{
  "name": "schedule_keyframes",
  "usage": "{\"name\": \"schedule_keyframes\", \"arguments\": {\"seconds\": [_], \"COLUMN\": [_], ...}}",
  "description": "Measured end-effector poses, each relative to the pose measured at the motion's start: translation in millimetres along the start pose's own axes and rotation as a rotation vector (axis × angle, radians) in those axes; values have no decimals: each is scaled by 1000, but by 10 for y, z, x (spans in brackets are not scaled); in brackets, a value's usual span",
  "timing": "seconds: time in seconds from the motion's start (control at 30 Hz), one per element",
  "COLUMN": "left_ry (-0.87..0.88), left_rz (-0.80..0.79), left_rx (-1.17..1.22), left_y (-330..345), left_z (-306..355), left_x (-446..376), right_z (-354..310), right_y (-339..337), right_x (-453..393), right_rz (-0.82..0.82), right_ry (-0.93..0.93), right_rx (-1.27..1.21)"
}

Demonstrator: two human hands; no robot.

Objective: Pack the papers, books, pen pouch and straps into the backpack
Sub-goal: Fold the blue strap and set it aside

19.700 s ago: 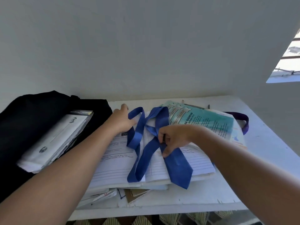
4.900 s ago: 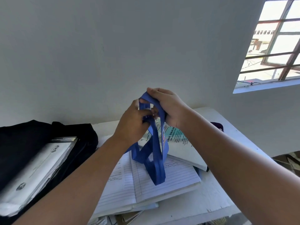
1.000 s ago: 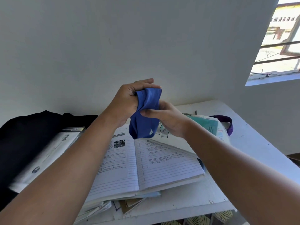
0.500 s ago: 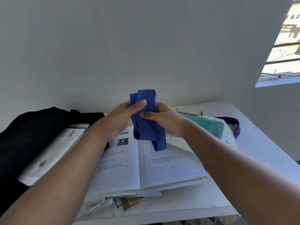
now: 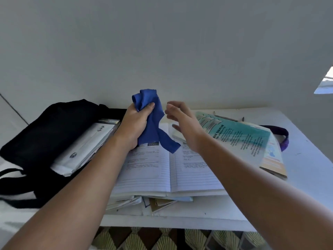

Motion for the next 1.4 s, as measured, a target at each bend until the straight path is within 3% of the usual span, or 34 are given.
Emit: {"name": "schedule_keyframes", "arguments": {"seconds": [0.37,0.57,1.03,1.13,1.27,1.4], "left_ry": [89,84,20,24,27,58], "left_rz": [-168,-206,43,74,130,170], "left_rx": [-17,-61,-111,-115,-115,-148], "left_y": [-1223,-1728,-3088,-3400,-3913,-4426], "left_z": [-162,-243,-472,-536,-647,-739], "left_x": [-158,-113,124,96,53,-19], "right_z": [312,370,643,746,1120,1295], "right_y": [1330,1736,3009,3357,3970,4358], "right_x": [-22,114,90,68,-18,-182], "right_rz": [267,388,173,59,-237,-282], "right_ry": [-96,-144,-80,-13,120,46], "right_rx": [-146,-123,19,167,495,1190]}}
Point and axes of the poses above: each hand's wrist, its own x-axis away from the middle knuckle, its own y-axis out of the palm, z = x × y, the point moved 6 cm from there along -x, towards the middle knuckle, and after that the axes turned 9 degrees about -x, right-handed, at the moved point
